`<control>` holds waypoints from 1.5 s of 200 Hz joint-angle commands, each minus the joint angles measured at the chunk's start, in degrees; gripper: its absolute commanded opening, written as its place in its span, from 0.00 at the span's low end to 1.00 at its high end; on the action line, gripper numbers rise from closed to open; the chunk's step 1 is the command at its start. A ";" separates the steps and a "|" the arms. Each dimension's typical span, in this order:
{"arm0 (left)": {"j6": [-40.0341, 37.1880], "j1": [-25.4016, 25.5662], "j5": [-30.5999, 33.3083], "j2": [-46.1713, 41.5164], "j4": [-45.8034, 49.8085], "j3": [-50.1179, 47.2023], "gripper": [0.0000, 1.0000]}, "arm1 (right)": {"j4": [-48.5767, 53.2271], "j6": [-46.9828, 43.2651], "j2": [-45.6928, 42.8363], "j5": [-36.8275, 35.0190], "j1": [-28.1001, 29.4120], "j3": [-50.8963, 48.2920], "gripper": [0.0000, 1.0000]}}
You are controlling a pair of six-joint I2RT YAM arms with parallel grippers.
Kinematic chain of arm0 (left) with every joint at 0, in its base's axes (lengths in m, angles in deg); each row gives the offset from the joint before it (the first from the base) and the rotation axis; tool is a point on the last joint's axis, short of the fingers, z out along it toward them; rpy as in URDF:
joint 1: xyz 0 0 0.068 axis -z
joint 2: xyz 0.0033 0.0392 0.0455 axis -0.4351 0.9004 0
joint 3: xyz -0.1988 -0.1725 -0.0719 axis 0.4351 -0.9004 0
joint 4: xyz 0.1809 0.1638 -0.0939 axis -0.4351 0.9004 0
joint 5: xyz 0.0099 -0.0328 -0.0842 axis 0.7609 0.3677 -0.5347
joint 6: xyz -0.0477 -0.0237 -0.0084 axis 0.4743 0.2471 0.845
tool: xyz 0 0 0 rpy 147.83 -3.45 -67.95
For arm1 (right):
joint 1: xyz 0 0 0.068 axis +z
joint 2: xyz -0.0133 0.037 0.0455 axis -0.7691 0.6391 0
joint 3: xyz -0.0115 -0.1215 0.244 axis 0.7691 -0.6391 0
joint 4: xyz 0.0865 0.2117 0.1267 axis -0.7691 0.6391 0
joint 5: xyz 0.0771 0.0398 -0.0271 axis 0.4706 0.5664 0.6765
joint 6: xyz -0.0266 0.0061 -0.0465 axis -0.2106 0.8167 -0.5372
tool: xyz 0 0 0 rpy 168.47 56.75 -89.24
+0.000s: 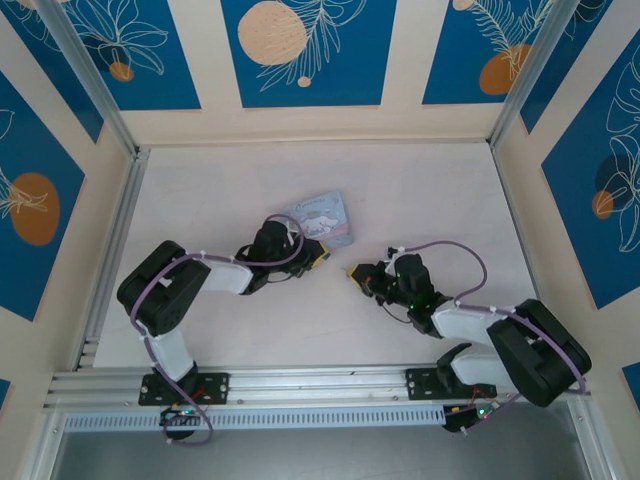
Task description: Unlock the padlock with the key
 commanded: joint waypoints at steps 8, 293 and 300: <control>2.19 -0.44 -0.59 -2.34 4.38 0.74 0.00 | -6.95 1.01 3.23 -4.37 0.83 -0.15 0.00; 4.20 -0.39 0.00 -2.45 4.40 2.74 0.00 | -36.30 17.14 26.02 -17.61 8.82 -0.18 0.00; 4.34 -0.43 -0.06 -2.33 4.19 2.74 0.00 | -36.32 17.22 26.06 -17.70 8.92 -0.21 0.00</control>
